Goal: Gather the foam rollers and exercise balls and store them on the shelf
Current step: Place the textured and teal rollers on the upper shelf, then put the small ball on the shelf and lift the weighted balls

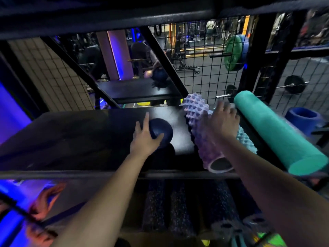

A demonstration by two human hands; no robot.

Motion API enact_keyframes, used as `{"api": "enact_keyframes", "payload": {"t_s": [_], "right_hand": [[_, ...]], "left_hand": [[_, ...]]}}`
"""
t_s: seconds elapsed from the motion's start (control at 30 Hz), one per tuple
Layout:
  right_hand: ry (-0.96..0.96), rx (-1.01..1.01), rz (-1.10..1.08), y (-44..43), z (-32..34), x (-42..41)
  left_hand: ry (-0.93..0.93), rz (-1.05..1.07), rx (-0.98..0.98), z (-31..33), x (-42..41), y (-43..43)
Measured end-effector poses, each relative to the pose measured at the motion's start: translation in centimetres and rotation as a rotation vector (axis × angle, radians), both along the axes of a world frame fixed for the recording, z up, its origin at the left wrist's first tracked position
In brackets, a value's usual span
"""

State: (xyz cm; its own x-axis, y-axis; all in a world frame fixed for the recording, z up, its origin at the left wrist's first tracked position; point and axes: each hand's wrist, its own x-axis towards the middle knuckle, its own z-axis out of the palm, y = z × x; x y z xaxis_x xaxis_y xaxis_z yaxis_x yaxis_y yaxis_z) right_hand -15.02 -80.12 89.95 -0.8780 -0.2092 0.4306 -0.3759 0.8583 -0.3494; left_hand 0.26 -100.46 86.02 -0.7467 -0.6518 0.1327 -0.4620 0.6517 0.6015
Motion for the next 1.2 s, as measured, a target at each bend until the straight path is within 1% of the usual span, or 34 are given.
{"api": "enact_keyframes", "payload": {"t_s": [0.07,0.1,0.13,0.17,0.23,0.3,0.33,0.4,0.47,0.53,0.63,0.7,0.83,0.93,1.03,1.13,1.2], "right_hand": [[0.135,-0.049,0.055,0.8,0.7,2.1],[0.179,-0.075,0.081,1.0,0.8,3.6],[0.213,-0.097,0.108,0.9,0.5,5.4],[0.248,-0.108,0.138,0.7,-0.1,7.4],[0.303,-0.128,0.213,-0.1,-1.9,12.2],[0.358,-0.181,0.321,-1.0,-4.8,17.9],[0.355,-0.203,0.380,-1.4,-6.6,21.0],[0.229,-0.195,0.487,-2.0,-11.3,27.7],[0.037,-0.108,0.558,-2.5,-16.7,34.9],[-0.199,0.042,0.607,-2.9,-21.4,41.6],[-0.623,0.279,0.585,-3.5,-26.8,49.9],[-0.810,0.381,0.569,-3.4,-29.8,54.1],[-0.984,0.583,0.621,-2.5,-35.7,60.2],[-1.074,0.651,0.662,-3.1,-40.2,62.2],[-1.144,0.721,0.684,-5.5,-45.4,63.1],[-1.208,0.778,0.738,-8.7,-50.9,63.9],[-1.246,0.804,0.741,-10.8,-54.8,64.2]], "left_hand": [[0.301,0.008,-0.013,-1.1,3.8,0.7],[0.397,0.001,-0.027,-1.7,6.2,1.1],[0.451,-0.002,-0.053,-2.5,8.7,1.4],[0.474,0.002,-0.081,-3.3,11.5,1.6],[0.458,0.024,-0.092,-5.2,17.5,1.7],[0.391,0.050,-0.076,-7.7,24.1,1.4],[0.343,0.066,-0.064,-9.2,27.5,1.0],[0.227,0.114,-0.023,-12.9,34.8,0.0],[0.077,0.202,0.069,-17.1,42.6,-1.1],[-0.066,0.285,0.193,-20.9,50.3,-1.4],[-0.178,0.457,0.356,-25.4,60.0,-0.3],[-0.267,0.530,0.461,-28.2,64.8,1.3],[-0.437,0.552,0.684,-34.3,71.2,3.3],[-0.471,0.616,0.799,-38.7,74.0,3.8],[-0.533,0.680,0.821,-41.2,74.9,4.0],[-0.616,0.630,0.830,-44.3,74.9,2.8],[-0.615,0.631,0.843,-47.8,74.7,1.3]]}}
